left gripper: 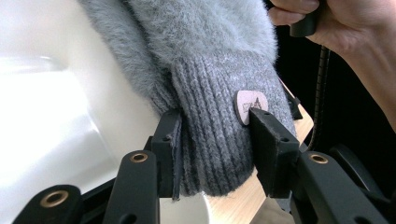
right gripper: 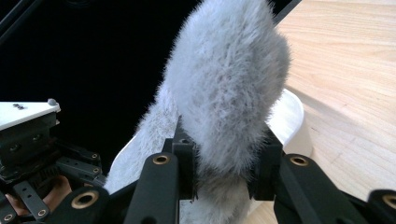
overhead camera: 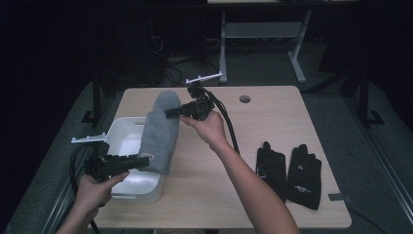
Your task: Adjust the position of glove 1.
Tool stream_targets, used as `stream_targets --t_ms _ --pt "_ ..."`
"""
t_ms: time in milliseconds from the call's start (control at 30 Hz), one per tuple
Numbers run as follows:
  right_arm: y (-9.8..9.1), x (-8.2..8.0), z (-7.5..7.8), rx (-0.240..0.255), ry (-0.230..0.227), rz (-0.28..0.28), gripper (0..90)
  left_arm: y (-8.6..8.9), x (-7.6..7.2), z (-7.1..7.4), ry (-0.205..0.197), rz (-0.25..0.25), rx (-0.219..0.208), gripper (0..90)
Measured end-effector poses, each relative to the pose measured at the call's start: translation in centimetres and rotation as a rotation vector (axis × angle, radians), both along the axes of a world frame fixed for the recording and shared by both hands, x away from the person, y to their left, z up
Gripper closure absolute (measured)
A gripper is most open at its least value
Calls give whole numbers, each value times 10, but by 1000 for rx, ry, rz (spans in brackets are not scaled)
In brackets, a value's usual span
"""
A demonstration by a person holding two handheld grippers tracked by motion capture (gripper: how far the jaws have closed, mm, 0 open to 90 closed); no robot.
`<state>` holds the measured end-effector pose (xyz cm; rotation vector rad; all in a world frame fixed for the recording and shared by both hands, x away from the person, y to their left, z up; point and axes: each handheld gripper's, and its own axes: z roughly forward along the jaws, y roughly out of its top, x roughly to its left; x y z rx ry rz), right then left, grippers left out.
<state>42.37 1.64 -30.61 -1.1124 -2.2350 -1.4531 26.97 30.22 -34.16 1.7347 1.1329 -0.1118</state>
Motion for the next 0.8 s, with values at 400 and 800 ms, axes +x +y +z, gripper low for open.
stream_targets --t_ms 400,800 --pt "24 3 -8 1 19 19 695 17 -3 -7 15 11 -18 614" --pt "52 5 -20 -60 8 69 725 25 4 -32 89 39 9 563"
